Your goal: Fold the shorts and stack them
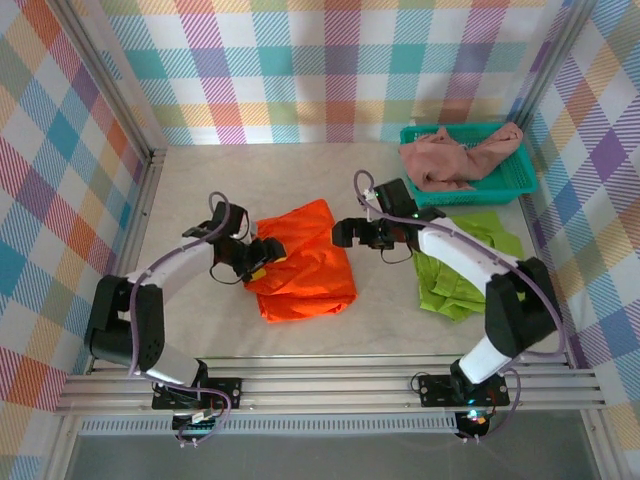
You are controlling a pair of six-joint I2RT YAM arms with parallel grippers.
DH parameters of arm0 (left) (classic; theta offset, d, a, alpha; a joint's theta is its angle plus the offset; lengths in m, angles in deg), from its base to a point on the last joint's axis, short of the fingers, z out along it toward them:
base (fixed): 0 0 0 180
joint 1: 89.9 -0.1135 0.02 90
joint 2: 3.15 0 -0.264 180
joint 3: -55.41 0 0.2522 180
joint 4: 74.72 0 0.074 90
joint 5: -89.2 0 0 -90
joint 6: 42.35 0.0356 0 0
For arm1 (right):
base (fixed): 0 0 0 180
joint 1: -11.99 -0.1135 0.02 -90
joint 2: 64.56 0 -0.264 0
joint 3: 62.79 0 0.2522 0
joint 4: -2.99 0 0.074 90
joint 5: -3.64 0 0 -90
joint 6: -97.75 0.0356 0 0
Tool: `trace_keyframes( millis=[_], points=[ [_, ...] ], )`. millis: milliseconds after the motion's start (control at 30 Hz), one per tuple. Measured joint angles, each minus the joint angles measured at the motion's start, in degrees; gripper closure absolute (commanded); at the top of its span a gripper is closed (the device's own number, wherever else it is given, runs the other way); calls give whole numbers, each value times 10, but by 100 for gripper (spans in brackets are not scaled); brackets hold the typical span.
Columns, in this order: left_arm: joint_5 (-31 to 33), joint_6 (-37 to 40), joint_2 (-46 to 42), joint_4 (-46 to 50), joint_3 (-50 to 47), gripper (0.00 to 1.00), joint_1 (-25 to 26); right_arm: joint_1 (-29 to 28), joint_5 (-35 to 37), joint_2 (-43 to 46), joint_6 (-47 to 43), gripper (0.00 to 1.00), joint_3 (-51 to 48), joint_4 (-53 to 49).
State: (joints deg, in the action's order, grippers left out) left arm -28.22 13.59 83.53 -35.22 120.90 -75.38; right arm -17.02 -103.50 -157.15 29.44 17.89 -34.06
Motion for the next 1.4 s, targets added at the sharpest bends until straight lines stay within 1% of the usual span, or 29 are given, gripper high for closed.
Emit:
trace_keyframes(
  millis=[133, 300, 600, 800, 1000, 1333, 1400],
  points=[
    [21, 4, 26, -22, -21, 42, 0, 12, -45, -73, -19, 1, 39, -14],
    [31, 9, 30, -40, -35, 43, 0, 23, -92, -157, -38, 0, 84, -26],
    [30, 15, 27, -69, -55, 43, 0, 38, -151, -248, -48, 5, 141, -31],
    [29, 16, 25, -75, -58, 42, 0, 39, -191, -265, -35, 11, 141, -18],
    [28, 15, 25, -76, -58, 42, 0, 37, -227, -269, -7, 12, 140, 14],
    [25, 15, 27, -80, -59, 41, 0, 30, -244, -280, 20, 14, 130, 47],
    [24, 15, 27, -80, -59, 41, 0, 30, -245, -280, 23, 16, 129, 49]
  ],
)
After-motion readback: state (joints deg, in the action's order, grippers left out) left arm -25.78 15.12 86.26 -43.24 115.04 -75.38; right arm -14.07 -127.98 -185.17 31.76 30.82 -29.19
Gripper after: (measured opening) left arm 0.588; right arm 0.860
